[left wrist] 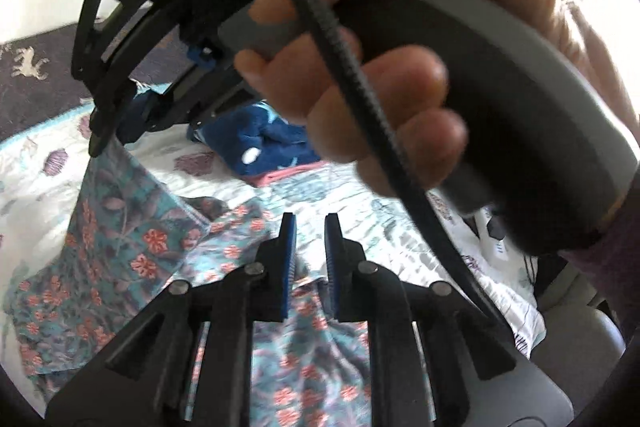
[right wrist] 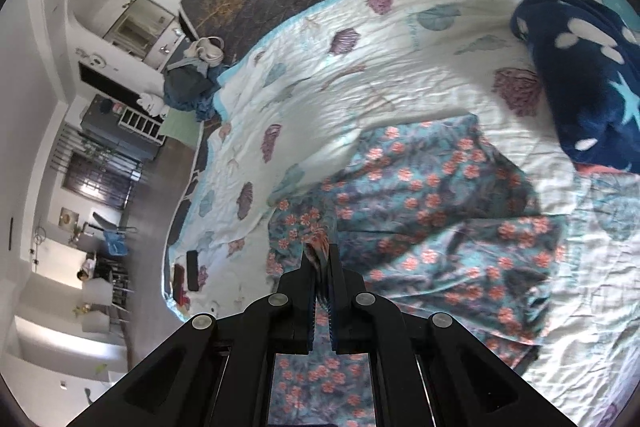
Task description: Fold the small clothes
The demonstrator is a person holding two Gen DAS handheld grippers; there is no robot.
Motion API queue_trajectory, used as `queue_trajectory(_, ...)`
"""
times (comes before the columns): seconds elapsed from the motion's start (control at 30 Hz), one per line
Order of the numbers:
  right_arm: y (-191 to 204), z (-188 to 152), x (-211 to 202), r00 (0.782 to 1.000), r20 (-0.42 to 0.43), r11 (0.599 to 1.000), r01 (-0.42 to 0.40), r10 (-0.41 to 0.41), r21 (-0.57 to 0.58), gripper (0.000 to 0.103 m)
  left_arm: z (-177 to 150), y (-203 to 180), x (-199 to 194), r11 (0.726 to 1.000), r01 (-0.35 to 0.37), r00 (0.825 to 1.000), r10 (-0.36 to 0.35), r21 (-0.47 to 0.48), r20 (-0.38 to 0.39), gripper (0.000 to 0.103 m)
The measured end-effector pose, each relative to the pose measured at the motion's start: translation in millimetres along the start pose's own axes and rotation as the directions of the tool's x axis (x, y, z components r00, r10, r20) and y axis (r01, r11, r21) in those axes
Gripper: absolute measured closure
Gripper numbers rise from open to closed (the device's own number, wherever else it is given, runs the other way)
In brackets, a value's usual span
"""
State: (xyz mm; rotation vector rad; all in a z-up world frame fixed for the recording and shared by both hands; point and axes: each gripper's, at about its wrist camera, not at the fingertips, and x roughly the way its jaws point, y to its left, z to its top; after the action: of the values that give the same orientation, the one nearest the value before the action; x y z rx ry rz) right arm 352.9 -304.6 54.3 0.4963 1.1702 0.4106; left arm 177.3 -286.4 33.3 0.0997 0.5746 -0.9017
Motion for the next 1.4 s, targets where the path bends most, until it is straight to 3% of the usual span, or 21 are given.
queue_trajectory(0.1, -23, 5, 9, 1.000, -0.024, 0.999, -0.002, 0.003, 0.039, 0.099, -1, 2, 16, 0.998, 0.052, 0.999, -0.053, -0.041, -0.010, 0.087)
queue_trajectory(0.3, -82, 14, 34, 0.998, -0.055, 0.992, 0.019, -0.012, 0.121, 0.099, -12, 12, 63, 0.989, 0.078, 0.990, -0.091, -0.123, -0.104, 0.087)
queue_trajectory(0.47, -141, 15, 60, 0.995, -0.098, 0.982, 0.021, -0.003, 0.189, 0.099, -32, 32, 84, 0.953, 0.163, 0.958, -0.215, -0.254, -0.189, 0.086)
queue_trajectory(0.57, -175, 13, 69, 0.995, -0.093, 0.972, 0.064, -0.044, 0.227, 0.099, -38, 36, 75, 0.958, 0.146, 0.960, -0.198, -0.247, -0.198, 0.085)
queue_trajectory(0.67, -197, 8, 71, 0.998, -0.053, 0.966, 0.050, -0.038, 0.254, 0.097, -40, 42, 50, 0.959, 0.146, 0.966, -0.191, -0.244, -0.175, 0.068)
queue_trajectory(0.73, -200, 5, 68, 0.995, -0.050, 0.970, 0.096, -0.087, 0.223, 0.097, -39, 54, 32, 0.965, 0.127, 0.974, -0.165, -0.230, -0.154, 0.060)
queue_trajectory(0.8, -194, 3, 56, 0.970, -0.020, 0.955, 0.240, -0.240, 0.177, 0.096, -35, 72, 12, 0.970, 0.086, 0.985, -0.117, -0.226, -0.129, 0.060)
queue_trajectory(0.83, -190, 3, 49, 0.963, 0.012, 0.950, 0.265, -0.270, 0.165, 0.093, -34, 86, -2, 0.971, 0.065, 0.989, -0.093, -0.231, -0.113, 0.057)
queue_trajectory(0.93, -169, -2, 18, 0.959, 0.120, 0.960, 0.239, -0.257, 0.146, 0.092, -36, 137, -37, 0.964, -0.044, 0.998, 0.028, -0.261, -0.064, 0.045)
queue_trajectory(0.97, -159, -5, 9, 0.958, 0.154, 0.967, 0.222, -0.240, 0.128, 0.091, -39, 157, -49, 0.955, -0.083, 0.996, 0.071, -0.285, -0.053, 0.043)
queue_trajectory(1.0, -144, -10, -1, 0.960, 0.187, 0.977, 0.196, -0.209, 0.086, 0.085, -44, 183, -58, 0.941, -0.110, 0.994, 0.099, -0.321, -0.052, 0.042)
queue_trajectory(1.1, -109, -27, 4, 0.976, 0.179, 0.991, 0.133, -0.125, -0.034, 0.057, -70, 259, -64, 0.866, -0.132, 0.991, 0.111, -0.482, -0.072, 0.042)
queue_trajectory(1.17, -92, -35, 21, 0.982, 0.145, 0.986, 0.133, -0.118, -0.103, 0.055, -89, 299, -59, 0.815, -0.119, 0.993, 0.096, -0.567, -0.070, 0.042)
queue_trajectory(1.23, -79, -45, 48, 0.983, 0.100, 0.972, 0.167, -0.152, -0.165, 0.055, -105, 322, -51, 0.781, -0.085, 0.996, 0.052, -0.618, -0.072, 0.042)
queue_trajectory(1.3, -84, -50, 73, 0.982, 0.059, 0.967, 0.189, -0.181, -0.168, 0.055, -119, 329, -36, 0.768, -0.111, 0.992, 0.052, -0.631, -0.111, 0.042)
queue_trajectory(1.4, -114, -59, 108, 0.964, -0.044, 0.959, 0.255, -0.262, -0.124, 0.055, -141, 333, -19, 0.780, -0.229, 0.967, 0.110, -0.583, -0.232, 0.046)
